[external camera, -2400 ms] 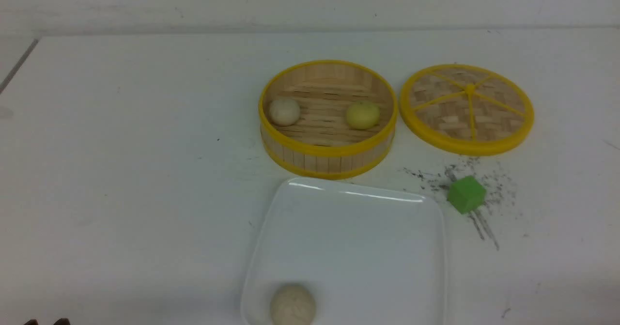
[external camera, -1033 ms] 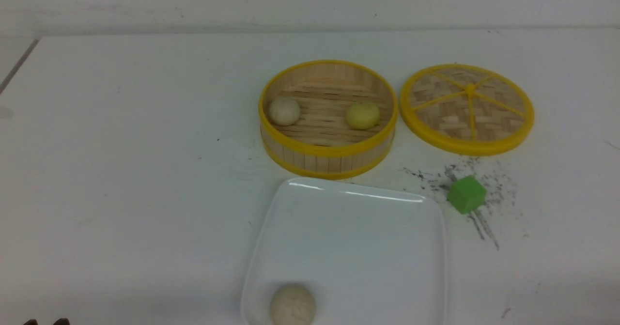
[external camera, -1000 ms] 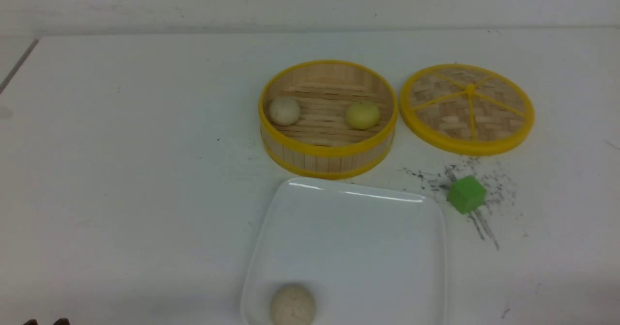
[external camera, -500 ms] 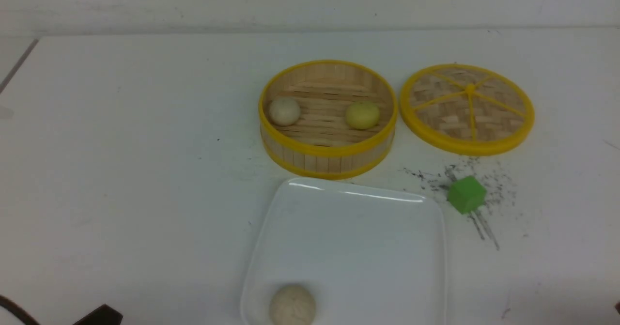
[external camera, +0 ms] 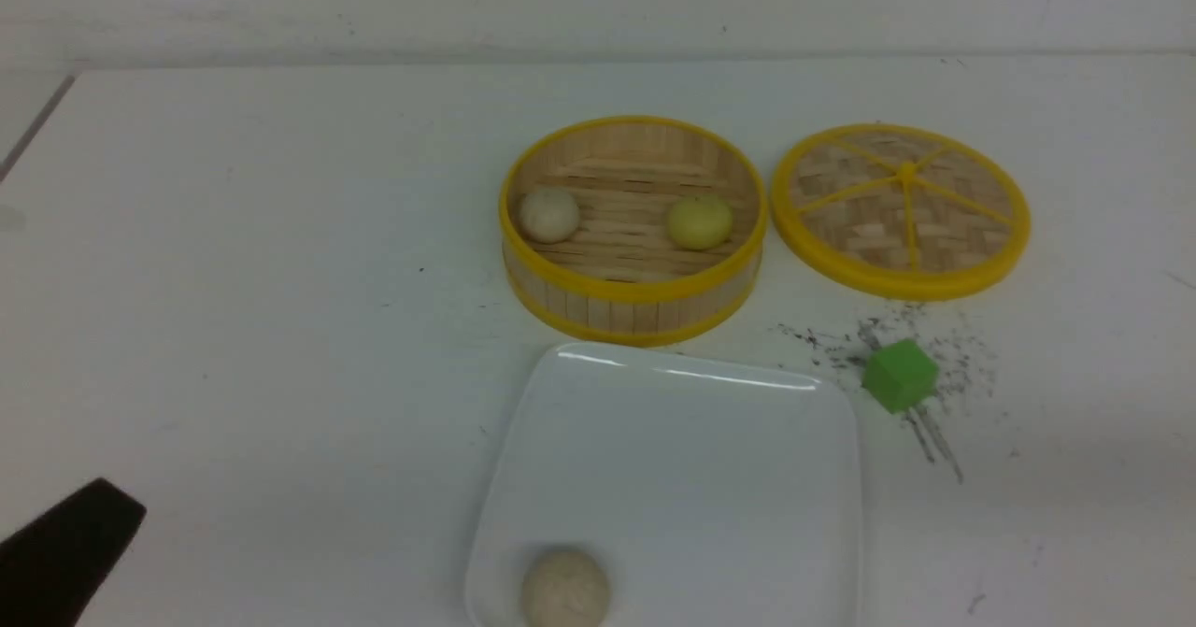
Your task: Put the steamed buns into the plate on the white tablecloth.
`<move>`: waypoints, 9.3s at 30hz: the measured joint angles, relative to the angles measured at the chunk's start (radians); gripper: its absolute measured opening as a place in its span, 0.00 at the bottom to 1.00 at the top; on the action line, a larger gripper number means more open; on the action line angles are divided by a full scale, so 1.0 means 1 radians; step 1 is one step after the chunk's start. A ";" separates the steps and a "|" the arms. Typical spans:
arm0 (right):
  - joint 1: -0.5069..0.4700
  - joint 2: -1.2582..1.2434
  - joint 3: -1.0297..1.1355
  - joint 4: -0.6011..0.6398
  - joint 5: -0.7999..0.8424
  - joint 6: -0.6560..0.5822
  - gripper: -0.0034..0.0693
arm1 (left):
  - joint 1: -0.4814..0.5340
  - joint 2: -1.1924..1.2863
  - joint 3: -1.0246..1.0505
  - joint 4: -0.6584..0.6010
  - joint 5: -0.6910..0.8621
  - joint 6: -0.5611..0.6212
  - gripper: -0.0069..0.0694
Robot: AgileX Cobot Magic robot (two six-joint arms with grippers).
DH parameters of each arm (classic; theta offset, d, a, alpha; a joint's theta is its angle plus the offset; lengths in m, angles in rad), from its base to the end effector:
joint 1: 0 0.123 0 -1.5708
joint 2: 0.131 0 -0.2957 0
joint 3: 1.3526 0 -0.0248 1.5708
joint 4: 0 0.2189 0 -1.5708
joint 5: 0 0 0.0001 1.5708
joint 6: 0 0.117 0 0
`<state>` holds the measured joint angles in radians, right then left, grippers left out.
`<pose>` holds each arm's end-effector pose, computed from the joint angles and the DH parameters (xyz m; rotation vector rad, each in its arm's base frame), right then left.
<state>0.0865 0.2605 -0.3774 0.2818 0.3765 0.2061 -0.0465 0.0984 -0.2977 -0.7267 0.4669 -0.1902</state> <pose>0.0497 0.0163 0.2860 0.2581 1.7355 0.4962 0.0247 -0.0362 0.2676 -0.4543 1.6664 -0.9315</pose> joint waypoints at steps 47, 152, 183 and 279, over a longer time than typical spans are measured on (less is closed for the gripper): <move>0.350 2.299 -2.221 -0.194 0.865 -0.188 0.30 | 0.000 0.741 -0.261 0.234 0.446 0.140 0.35; 0.549 0.947 -0.617 -0.268 0.856 -0.144 0.03 | -0.275 1.829 -1.525 0.482 0.550 0.121 0.56; 0.549 0.942 -0.598 -0.282 0.750 -0.144 0.05 | -0.346 2.314 -1.959 0.647 0.539 0.066 0.40; 0.546 -0.196 0.094 -0.348 -0.110 -0.032 0.14 | -0.707 1.699 -1.230 0.889 0.359 -0.145 0.10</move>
<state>0.6321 0.0643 -0.2836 -0.0660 0.2660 0.1742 -0.7532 1.7970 -1.5277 0.1624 0.8263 -0.3352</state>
